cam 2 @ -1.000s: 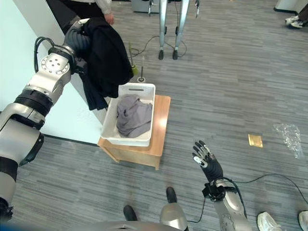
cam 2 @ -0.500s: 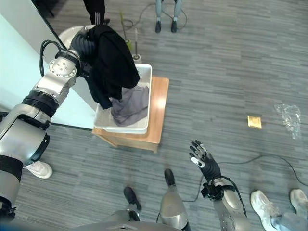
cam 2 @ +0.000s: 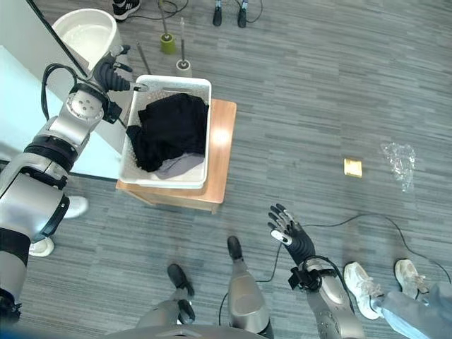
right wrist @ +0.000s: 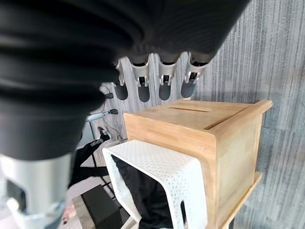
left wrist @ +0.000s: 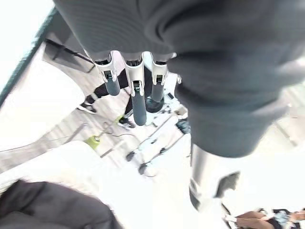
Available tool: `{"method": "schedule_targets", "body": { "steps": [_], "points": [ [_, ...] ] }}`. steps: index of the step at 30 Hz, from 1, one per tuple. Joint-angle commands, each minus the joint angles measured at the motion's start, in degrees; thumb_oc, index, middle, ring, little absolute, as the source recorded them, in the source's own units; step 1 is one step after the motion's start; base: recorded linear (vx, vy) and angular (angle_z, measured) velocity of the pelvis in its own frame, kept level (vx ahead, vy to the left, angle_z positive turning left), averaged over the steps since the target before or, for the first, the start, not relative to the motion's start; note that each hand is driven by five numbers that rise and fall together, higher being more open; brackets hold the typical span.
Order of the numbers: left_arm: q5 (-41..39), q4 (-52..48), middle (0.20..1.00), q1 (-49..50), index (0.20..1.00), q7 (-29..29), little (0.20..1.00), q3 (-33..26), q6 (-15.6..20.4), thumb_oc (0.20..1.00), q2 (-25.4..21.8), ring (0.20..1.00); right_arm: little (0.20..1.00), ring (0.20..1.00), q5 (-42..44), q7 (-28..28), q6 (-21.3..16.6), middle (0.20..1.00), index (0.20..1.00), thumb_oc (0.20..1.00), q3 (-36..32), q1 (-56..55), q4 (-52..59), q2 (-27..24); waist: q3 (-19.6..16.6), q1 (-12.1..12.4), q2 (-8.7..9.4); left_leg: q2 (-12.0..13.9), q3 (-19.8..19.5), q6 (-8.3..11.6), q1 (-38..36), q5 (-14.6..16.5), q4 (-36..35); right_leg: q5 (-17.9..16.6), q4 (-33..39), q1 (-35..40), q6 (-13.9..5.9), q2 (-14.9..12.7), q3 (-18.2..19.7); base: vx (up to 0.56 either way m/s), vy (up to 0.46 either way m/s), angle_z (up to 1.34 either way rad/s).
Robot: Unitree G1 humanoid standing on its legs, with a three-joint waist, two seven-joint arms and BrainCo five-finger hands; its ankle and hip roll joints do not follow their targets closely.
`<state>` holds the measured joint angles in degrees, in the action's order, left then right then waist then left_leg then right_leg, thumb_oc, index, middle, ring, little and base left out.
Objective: Pick up bed clothes into laundry basket.
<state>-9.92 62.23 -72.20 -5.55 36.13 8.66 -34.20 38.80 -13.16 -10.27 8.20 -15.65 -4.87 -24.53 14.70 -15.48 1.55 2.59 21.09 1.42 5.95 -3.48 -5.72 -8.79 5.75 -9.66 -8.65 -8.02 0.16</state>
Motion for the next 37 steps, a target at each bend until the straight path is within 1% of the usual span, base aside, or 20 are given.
{"method": "schedule_targets", "body": {
  "steps": [1, 4, 5, 6, 7, 8, 10, 11, 14, 16, 18, 19, 21, 26, 30, 34, 37],
  "points": [
    [-1.5, -1.7, 1.000, -4.0, 1.000, -2.0, 1.000, -2.3, 3.8, 1.000, 0.0, 1.000, 1.000, 1.000, 1.0, -0.8, -2.9, 1.000, 1.000, 1.000, -3.3, 0.3, 2.4, -2.2, -2.3, 1.7, -2.25, 4.1, -0.3, 4.74, -2.8, 0.8, 0.7, 3.0, -0.8, 2.3, -2.85, -2.6, -2.6, 0.04, -0.028, 0.08],
    [-5.5, -11.3, 1.000, 2.1, 1.000, 0.2, 1.000, -3.3, 5.4, 1.000, 0.5, 1.000, 1.000, 1.000, 0.4, -0.1, -3.1, 1.000, 1.000, 1.000, -5.0, 0.3, 2.2, -1.9, -3.6, 2.4, -2.87, 3.9, -1.0, 4.67, -4.1, 1.0, 0.7, 3.5, -0.9, 4.3, -2.69, -2.8, -3.7, 0.02, -0.029, 0.17],
    [-5.5, -11.4, 1.000, 2.1, 1.000, 0.2, 1.000, -3.3, 5.4, 1.000, 0.5, 1.000, 1.000, 1.000, 0.4, -0.1, -3.1, 1.000, 1.000, 1.000, -4.9, 0.3, 2.2, -1.9, -3.6, 2.3, -2.89, 3.9, -1.0, 4.67, -4.1, 1.0, 0.7, 3.5, -0.9, 4.3, -2.69, -2.8, -3.7, 0.03, -0.078, 0.30],
    [-15.3, -28.3, 1.000, 18.1, 1.000, 5.2, 1.000, -7.4, 7.2, 1.000, 2.0, 1.000, 1.000, 1.000, -0.2, 1.9, -4.0, 1.000, 1.000, 1.000, -8.9, -0.1, 0.5, -0.6, -5.4, 3.7, -3.54, 3.8, -2.4, 4.38, -6.0, 1.4, 0.7, 4.6, -1.4, 6.9, -2.22, -3.1, -5.1, 0.02, -0.066, 0.27],
    [-15.3, -28.4, 1.000, 18.2, 1.000, 5.2, 1.000, -7.5, 7.2, 1.000, 1.9, 1.000, 1.000, 1.000, -0.2, 1.9, -4.0, 1.000, 1.000, 1.000, -8.9, -0.1, 0.5, -0.6, -5.5, 3.7, -3.58, 3.8, -2.4, 4.39, -5.9, 1.3, 0.7, 4.5, -1.4, 6.8, -2.17, -3.0, -5.1, 0.03, -0.073, 0.24],
    [-17.4, -33.0, 1.000, 23.2, 1.000, 6.6, 1.000, -8.8, 7.4, 1.000, 2.1, 1.000, 1.000, 1.000, -0.7, 2.5, -4.2, 1.000, 1.000, 1.000, -10.3, -0.3, 0.0, -0.3, -6.0, 4.2, -3.68, 3.8, -2.7, 4.32, -6.6, 1.5, 0.7, 5.0, -1.7, 7.6, -2.02, -3.1, -5.5, 0.01, -0.025, 0.16],
    [-20.4, -38.7, 1.000, 32.8, 1.000, 9.0, 1.000, -11.6, 7.2, 1.000, 3.4, 1.000, 1.000, 1.000, -1.6, 3.5, -4.6, 1.000, 1.000, 1.000, -12.6, -0.9, -1.4, 0.3, -7.0, 4.9, -3.73, 3.6, -3.1, 4.08, -7.7, 1.9, 0.7, 5.8, -2.1, 8.9, -1.70, -3.1, -5.9, 0.02, -0.029, 0.27],
    [-23.2, -40.2, 1.000, 38.5, 1.000, 10.6, 1.000, -13.6, 6.9, 1.000, 4.7, 1.000, 1.000, 1.000, -1.9, 4.0, -4.7, 1.000, 1.000, 1.000, -13.9, -1.3, -1.9, 0.5, -7.5, 5.3, -3.81, 3.6, -3.3, 3.97, -8.5, 2.0, 0.7, 6.4, -2.7, 9.5, -1.44, -3.2, -5.9, 0.02, -0.023, 0.15],
    [-24.5, -42.8, 1.000, 51.4, 1.000, 13.0, 1.000, -18.1, 6.6, 1.000, 6.4, 1.000, 1.000, 1.000, -2.7, 4.2, -4.6, 1.000, 1.000, 1.000, -16.7, -3.2, -3.4, 1.5, -8.7, 6.1, -3.75, 3.4, -3.8, 3.64, -10.2, 2.5, 0.7, 7.8, -3.6, 11.4, -0.93, -3.1, -6.2, 0.02, -0.033, 0.11],
    [-26.0, -42.6, 1.000, 58.2, 1.000, 14.4, 1.000, -20.6, 5.8, 1.000, 8.3, 1.000, 1.000, 1.000, -3.0, 3.9, -4.3, 1.000, 1.000, 1.000, -17.5, -4.0, -4.2, 2.0, -9.6, 6.9, -3.76, 3.4, -4.1, 3.51, -10.6, 2.3, 0.7, 8.3, -4.1, 11.8, -0.57, -3.0, -6.3, 0.00, -0.030, 0.18],
    [-27.2, -40.6, 1.000, 63.0, 1.000, 14.5, 1.000, -22.4, 5.0, 1.000, 10.9, 1.000, 1.000, 1.000, -2.4, 3.5, -3.9, 1.000, 1.000, 1.000, -17.4, -4.6, -5.6, 2.6, -10.2, 7.6, -3.67, 3.5, -4.4, 3.46, -11.3, 2.2, 0.7, 8.8, -4.4, 12.7, -0.18, -2.8, -6.6, -0.01, -0.038, 0.07],
    [-27.4, -40.0, 1.000, 65.1, 1.000, 14.6, 1.000, -23.2, 4.8, 1.000, 12.0, 1.000, 1.000, 1.000, -2.4, 3.3, -3.7, 1.000, 1.000, 1.000, -17.0, -5.0, -6.2, 2.8, -10.4, 8.0, -3.57, 3.5, -4.7, 3.42, -11.6, 2.1, 0.7, 9.1, -4.5, 13.2, 0.01, -2.8, -6.9, -0.01, -0.053, 0.11],
    [-25.2, -40.2, 1.000, 68.7, 1.000, 14.6, 1.000, -24.2, 4.6, 1.000, 12.5, 1.000, 1.000, 1.000, -2.8, 2.8, -3.1, 1.000, 1.000, 1.000, -16.6, -5.7, -7.1, 3.2, -10.8, 8.8, -3.40, 3.5, -5.2, 3.28, -11.9, 1.9, 0.7, 9.6, -4.9, 13.9, 0.27, -2.6, -7.5, -0.02, -0.051, 0.17],
    [-26.6, -38.9, 1.000, 73.9, 1.000, 15.0, 1.000, -26.2, 3.5, 1.000, 15.5, 1.000, 1.000, 1.000, -1.9, 2.1, -2.5, 1.000, 1.000, 1.000, -15.5, -6.1, -8.0, 4.5, -11.2, 10.7, -3.09, 3.6, -6.7, 3.15, -12.3, 1.4, 0.7, 10.5, -5.4, 15.2, 0.84, -2.3, -8.8, -0.02, -0.047, 0.09],
    [-27.8, -39.1, 1.000, 77.0, 1.000, 15.5, 1.000, -26.2, 2.9, 1.000, 17.0, 1.000, 1.000, 1.000, 0.0, 2.0, -2.5, 1.000, 1.000, 1.000, -15.2, -6.2, -8.6, 5.9, -11.2, 11.7, -2.92, 3.6, -7.6, 3.04, -12.5, 1.2, 0.7, 10.7, -5.3, 16.0, 1.03, -2.1, -9.4, -0.02, -0.039, 0.16],
    [-28.0, -39.1, 1.000, 76.7, 1.000, 14.8, 1.000, -25.6, 2.7, 1.000, 18.0, 1.000, 1.000, 1.000, 0.4, 1.9, -2.2, 1.000, 1.000, 1.000, -13.5, -5.9, -9.0, 6.6, -11.1, 12.3, -2.65, 3.7, -7.9, 2.93, -12.5, 1.2, 0.7, 10.8, -5.7, 16.0, 1.13, -2.0, -9.7, -0.02, -0.023, 0.11],
    [-27.6, -38.9, 1.000, 75.3, 1.000, 14.1, 1.000, -25.1, 3.0, 1.000, 18.0, 1.000, 1.000, 1.000, 0.4, 2.3, -2.3, 1.000, 1.000, 1.000, -12.9, -5.5, -9.1, 6.4, -11.0, 12.3, -2.52, 3.7, -7.9, 2.94, -12.6, 1.2, 0.7, 10.7, -5.8, 16.0, 1.13, -1.9, -9.6, 0.00, 0.000, 0.00]
  ]
}}
